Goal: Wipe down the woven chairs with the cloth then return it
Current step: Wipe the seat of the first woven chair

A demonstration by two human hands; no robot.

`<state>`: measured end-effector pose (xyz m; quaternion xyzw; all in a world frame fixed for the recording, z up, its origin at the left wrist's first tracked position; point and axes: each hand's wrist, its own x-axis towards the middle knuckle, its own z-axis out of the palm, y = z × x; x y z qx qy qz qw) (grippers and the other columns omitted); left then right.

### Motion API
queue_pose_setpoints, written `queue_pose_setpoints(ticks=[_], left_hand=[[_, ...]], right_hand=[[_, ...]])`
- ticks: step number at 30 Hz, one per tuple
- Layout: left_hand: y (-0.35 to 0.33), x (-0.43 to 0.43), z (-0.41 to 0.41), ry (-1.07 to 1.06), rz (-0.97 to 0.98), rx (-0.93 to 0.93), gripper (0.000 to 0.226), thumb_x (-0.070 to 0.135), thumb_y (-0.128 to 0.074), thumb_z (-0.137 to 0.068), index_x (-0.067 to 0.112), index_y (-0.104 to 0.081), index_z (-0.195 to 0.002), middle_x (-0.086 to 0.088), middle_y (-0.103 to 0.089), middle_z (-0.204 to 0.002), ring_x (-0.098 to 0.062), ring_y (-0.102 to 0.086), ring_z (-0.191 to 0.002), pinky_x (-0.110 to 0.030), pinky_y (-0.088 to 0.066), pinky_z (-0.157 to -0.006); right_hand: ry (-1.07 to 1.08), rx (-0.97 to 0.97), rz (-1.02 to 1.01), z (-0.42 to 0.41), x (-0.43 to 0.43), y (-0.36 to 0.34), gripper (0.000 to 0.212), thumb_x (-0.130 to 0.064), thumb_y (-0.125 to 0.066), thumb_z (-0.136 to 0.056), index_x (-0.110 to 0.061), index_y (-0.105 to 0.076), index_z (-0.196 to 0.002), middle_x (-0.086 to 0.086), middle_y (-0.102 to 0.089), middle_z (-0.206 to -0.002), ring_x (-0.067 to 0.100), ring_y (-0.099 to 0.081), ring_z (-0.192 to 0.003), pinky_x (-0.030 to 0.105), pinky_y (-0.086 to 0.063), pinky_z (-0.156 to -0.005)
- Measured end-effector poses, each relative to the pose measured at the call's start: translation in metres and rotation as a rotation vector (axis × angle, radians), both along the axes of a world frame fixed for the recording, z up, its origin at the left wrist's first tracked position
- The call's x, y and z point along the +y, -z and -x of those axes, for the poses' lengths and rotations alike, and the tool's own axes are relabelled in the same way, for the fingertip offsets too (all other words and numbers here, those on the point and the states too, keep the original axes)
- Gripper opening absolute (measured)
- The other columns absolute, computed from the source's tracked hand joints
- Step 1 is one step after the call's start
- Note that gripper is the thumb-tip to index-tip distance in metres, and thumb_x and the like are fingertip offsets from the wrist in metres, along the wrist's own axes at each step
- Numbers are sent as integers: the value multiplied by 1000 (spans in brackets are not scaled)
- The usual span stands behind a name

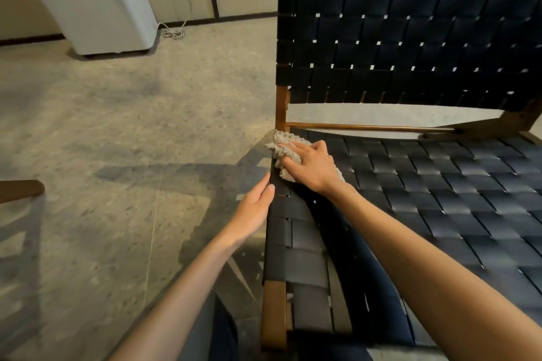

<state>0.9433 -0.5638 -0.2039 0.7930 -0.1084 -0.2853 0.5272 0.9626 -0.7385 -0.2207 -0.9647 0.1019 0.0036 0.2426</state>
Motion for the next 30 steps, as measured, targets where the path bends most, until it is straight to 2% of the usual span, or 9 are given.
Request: queue_pose_setpoints(ticks=[5, 8, 10, 12, 15, 19, 24, 27, 30], left_hand=[[-7, 18, 16, -82, -10, -84, 38, 7, -39, -101, 8, -46, -137, -4, -51, -137, -11, -43, -126, -18, -33, -103], [-9, 21, 24, -100, 10, -55, 37, 3, -37, -100, 9, -49, -135, -7, -55, -132, -19, -49, -123, -32, -39, -106], [-12, 25, 27, -90, 32, -61, 39, 0, -38, -99, 9, -47, -136, -8, -53, -134, -14, -49, -121, -26, -39, -103], [-16, 28, 28, -70, 47, -76, 41, 1, -37, -100, 10, -45, -138, -6, -51, -137, -8, -46, -119, -19, -38, -97], [-21, 27, 29, -65, 30, -93, 41, 4, -34, -101, 13, -42, -141, -4, -45, -144, -13, -40, -131, -23, -33, -103], [-28, 19, 28, -62, 16, -137, 44, 1, -35, -100, 12, -39, -142, -4, -40, -147, -16, -34, -137, -27, -29, -108], [-33, -2, 30, 46, -47, -260, 44, 9, -36, -101, 16, -35, -144, -3, -25, -155, -19, -22, -143, -33, -20, -114], [-30, -15, 30, 144, -182, -395, 45, 15, -36, -102, 15, -31, -146, -1, -16, -158, -20, -12, -145, -34, -14, -116], [-24, -24, 26, 241, -319, -450, 48, 19, -35, -103, 11, -23, -149, -1, -7, -159, -20, -2, -147, -36, -11, -116]], right_hand=[[-77, -47, -53, 66, 30, -24, 53, -55, -32, -88, -36, -52, -133, -10, -45, -145, 19, -32, -110, 36, -38, -91], [-127, -73, -73, 106, 46, -34, 44, -51, -38, -90, -37, -56, -127, -11, -46, -144, 11, -27, -102, 27, -33, -84], [-146, -82, -54, 130, 57, -40, 43, -50, -37, -90, -39, -55, -127, -13, -46, -143, 9, -26, -100, 26, -32, -83], [-151, -81, -35, 151, 67, -48, 45, -51, -35, -90, -41, -53, -129, -15, -46, -143, 10, -29, -102, 30, -38, -85], [-145, -87, 5, 181, 80, -57, 44, -51, -36, -90, -40, -55, -129, -17, -48, -140, 12, -32, -102, 34, -43, -83], [-154, -107, 68, 209, 90, -66, 40, -47, -42, -93, -44, -52, -131, -19, -47, -140, 14, -35, -104, 34, -41, -84], [-95, -74, 180, 236, 83, -66, 55, -57, -25, -85, -48, -44, -136, -20, -44, -142, 15, -34, -114, 36, -37, -87], [-20, -11, 279, 243, 65, -61, 63, -62, -15, -84, -45, -39, -139, -20, -39, -146, 16, -28, -119, 34, -32, -88], [5, -6, 306, 234, 58, -53, 62, -63, -14, -86, -44, -34, -141, -18, -38, -146, 18, -28, -118, 35, -30, -85]])
